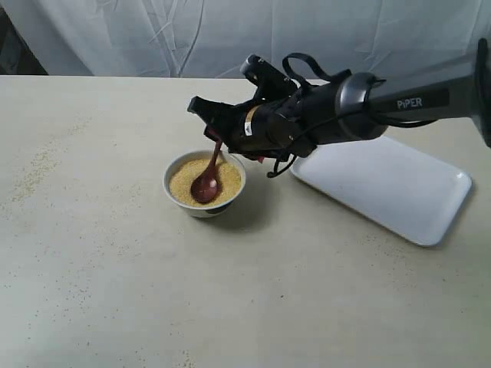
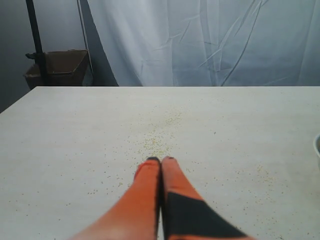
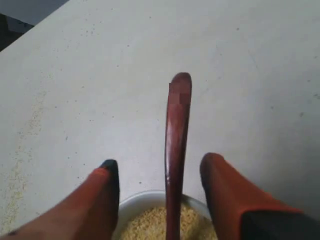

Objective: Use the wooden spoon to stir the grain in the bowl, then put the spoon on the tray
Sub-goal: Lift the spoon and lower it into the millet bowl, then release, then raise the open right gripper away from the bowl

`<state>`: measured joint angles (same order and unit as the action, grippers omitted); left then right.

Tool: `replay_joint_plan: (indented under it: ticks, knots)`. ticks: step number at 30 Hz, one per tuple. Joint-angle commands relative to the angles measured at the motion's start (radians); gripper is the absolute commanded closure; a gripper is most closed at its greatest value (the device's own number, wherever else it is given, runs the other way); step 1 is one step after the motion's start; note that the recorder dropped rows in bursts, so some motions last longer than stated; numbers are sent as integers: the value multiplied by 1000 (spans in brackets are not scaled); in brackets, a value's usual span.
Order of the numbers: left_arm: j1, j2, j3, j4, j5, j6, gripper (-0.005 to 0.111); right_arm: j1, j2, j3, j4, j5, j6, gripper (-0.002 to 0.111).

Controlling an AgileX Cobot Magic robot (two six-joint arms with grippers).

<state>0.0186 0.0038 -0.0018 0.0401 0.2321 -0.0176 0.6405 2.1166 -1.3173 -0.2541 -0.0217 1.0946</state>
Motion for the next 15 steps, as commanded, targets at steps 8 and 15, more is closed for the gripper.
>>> replay_joint_plan:
  ticks: [8,15]
  knots:
    - [4,-4,2,1,-8,-5,107,-116,-220,-112,148,574,-837,108]
    - [4,-4,2,1,-8,-5,107,-273,-183,-284,436,1098,-1564,108]
